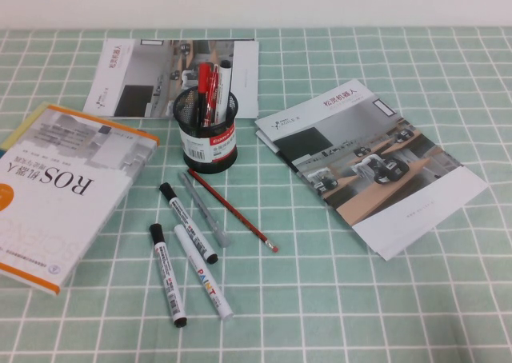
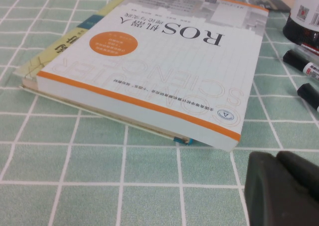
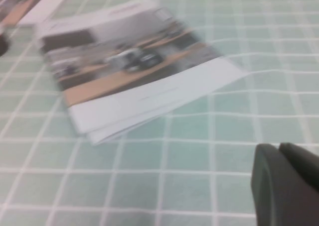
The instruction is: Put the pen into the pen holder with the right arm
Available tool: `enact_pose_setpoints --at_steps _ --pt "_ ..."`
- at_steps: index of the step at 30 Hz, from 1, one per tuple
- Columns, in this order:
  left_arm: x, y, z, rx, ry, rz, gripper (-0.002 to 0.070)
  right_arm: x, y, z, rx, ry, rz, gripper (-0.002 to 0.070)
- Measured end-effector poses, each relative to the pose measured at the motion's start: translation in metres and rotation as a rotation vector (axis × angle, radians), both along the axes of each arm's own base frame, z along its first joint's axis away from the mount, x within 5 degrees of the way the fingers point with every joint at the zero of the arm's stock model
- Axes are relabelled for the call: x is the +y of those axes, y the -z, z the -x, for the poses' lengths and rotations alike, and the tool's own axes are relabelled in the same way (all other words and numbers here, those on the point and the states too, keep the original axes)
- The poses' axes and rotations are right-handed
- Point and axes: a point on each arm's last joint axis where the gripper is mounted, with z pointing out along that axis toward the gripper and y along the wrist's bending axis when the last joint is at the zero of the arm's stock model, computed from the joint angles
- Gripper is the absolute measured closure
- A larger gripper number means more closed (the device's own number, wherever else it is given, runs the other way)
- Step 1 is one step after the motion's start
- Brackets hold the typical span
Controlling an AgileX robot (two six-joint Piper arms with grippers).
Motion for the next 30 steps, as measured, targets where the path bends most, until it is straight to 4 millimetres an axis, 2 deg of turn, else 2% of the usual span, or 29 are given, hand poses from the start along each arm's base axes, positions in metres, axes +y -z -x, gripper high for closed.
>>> enact_pose_setpoints --at_steps 4,9,19,30 --pt "0.000 0.000 0.000 0.000 0.000 0.000 0.0679 -0.006 0.015 0.010 -0.071 0.066 -0.015 0.0695" --pt "0.000 0.000 0.000 0.000 0.000 0.000 0.0679 -0.008 0.017 0.014 -0.126 0.079 -0.025 0.0695" --pt "0.000 0.000 0.000 0.000 0.000 0.000 0.0679 -0.008 0.020 0.015 -0.088 0.083 -0.022 0.0695" --pt "0.000 0.000 0.000 0.000 0.000 0.000 0.0679 -0.001 0.026 0.017 -0.039 -0.011 0.063 0.0695"
